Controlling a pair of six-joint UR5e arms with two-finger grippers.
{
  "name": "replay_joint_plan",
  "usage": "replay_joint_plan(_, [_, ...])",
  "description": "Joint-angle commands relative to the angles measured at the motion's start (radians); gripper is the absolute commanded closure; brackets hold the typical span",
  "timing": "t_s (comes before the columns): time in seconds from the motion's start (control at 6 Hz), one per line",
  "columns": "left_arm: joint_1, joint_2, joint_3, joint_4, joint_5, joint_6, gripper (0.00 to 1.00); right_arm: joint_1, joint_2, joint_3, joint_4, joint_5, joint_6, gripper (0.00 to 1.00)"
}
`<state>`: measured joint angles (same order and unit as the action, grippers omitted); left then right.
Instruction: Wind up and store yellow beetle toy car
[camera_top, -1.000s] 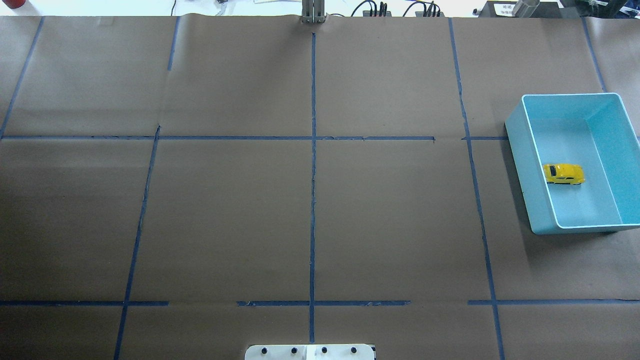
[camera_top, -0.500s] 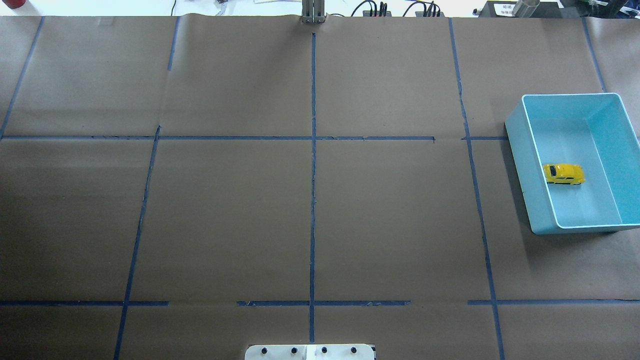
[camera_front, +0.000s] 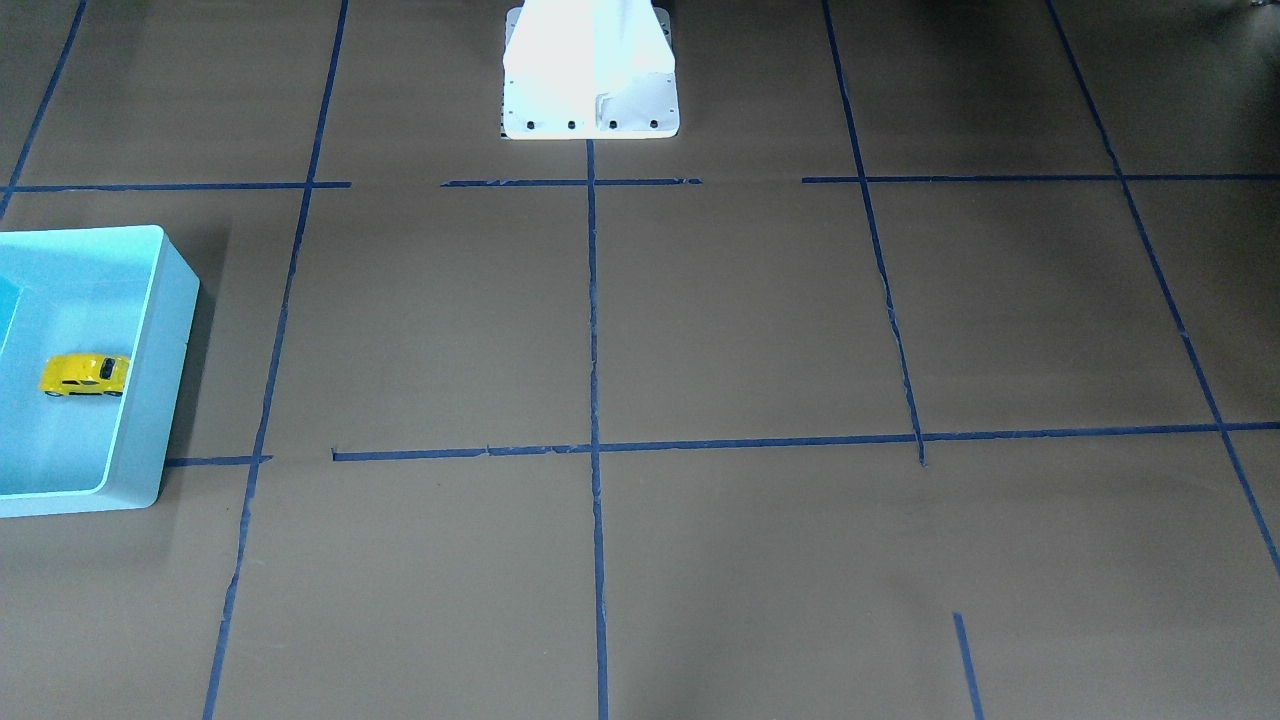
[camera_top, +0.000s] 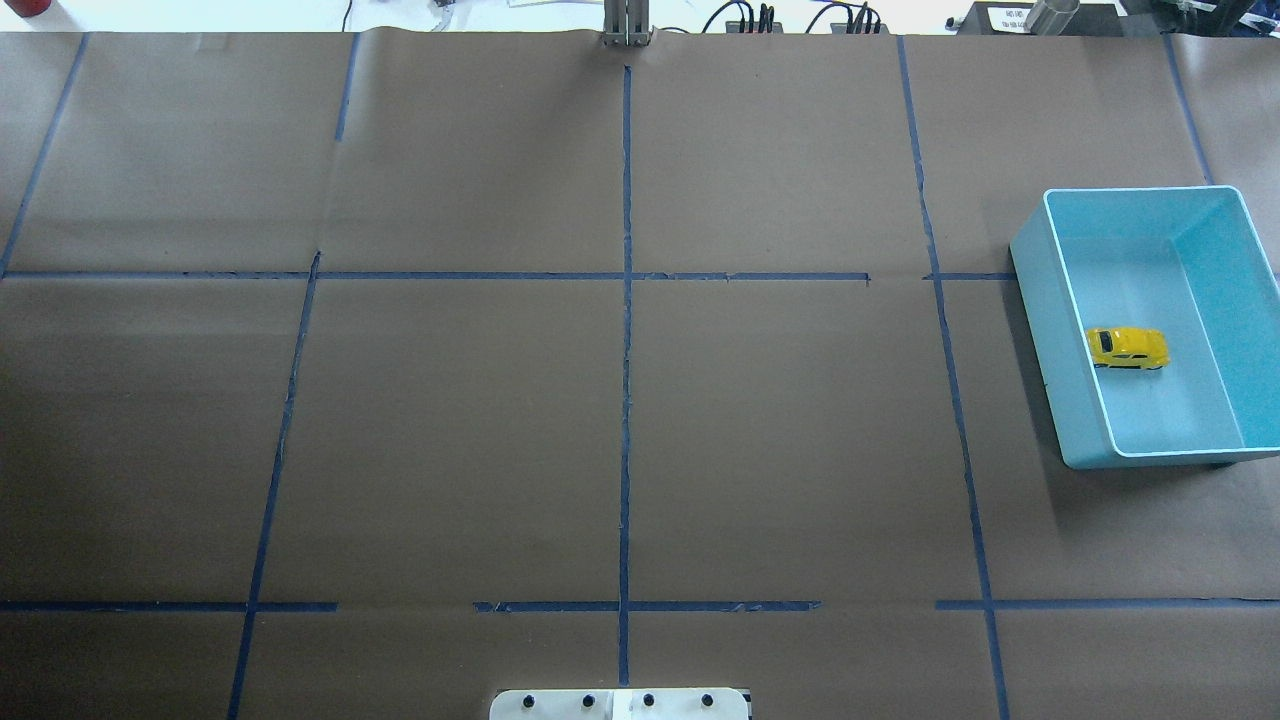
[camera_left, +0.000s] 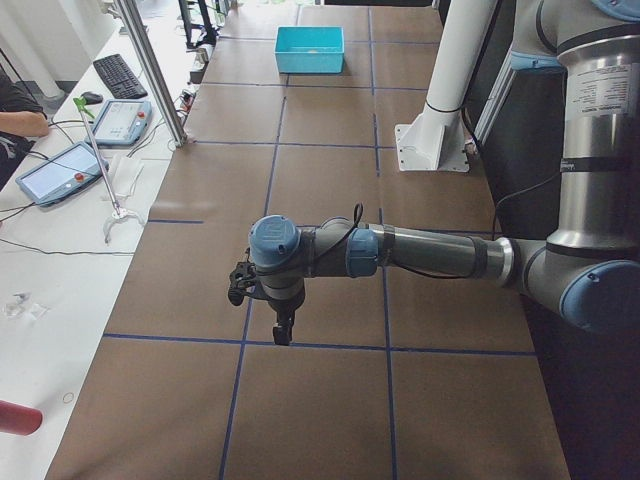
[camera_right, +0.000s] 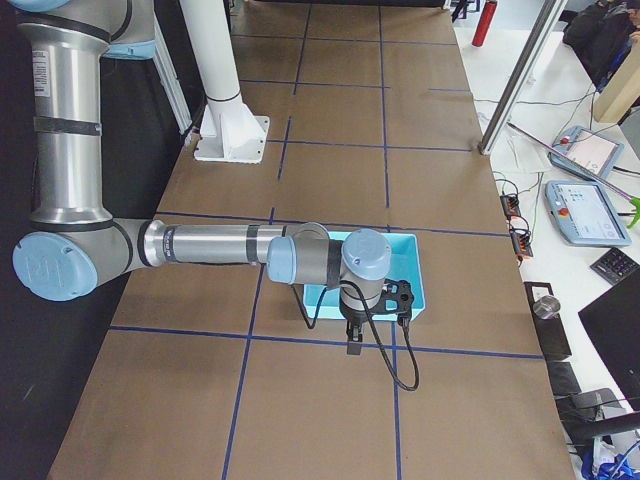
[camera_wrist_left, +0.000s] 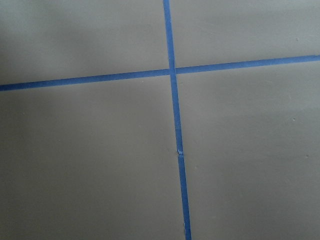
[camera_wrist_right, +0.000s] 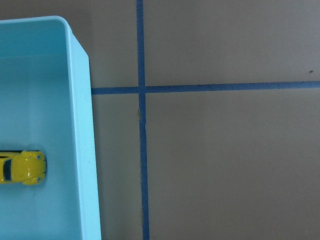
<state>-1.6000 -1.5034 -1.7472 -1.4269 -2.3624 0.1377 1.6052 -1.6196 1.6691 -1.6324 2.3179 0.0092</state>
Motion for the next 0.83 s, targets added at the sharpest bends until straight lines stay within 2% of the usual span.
replay_joint_plan(0.0, [0.000,0.000,0.011,0.000,0.002,0.000,0.00,-0.001,0.000,-0.003,0.000,0.000,0.006,0.00])
replay_joint_plan(0.67, [0.000,0.000,0.025,-0.001,0.002,0.002,0.00,-0.001,0.000,-0.003,0.000,0.002,0.006,0.00])
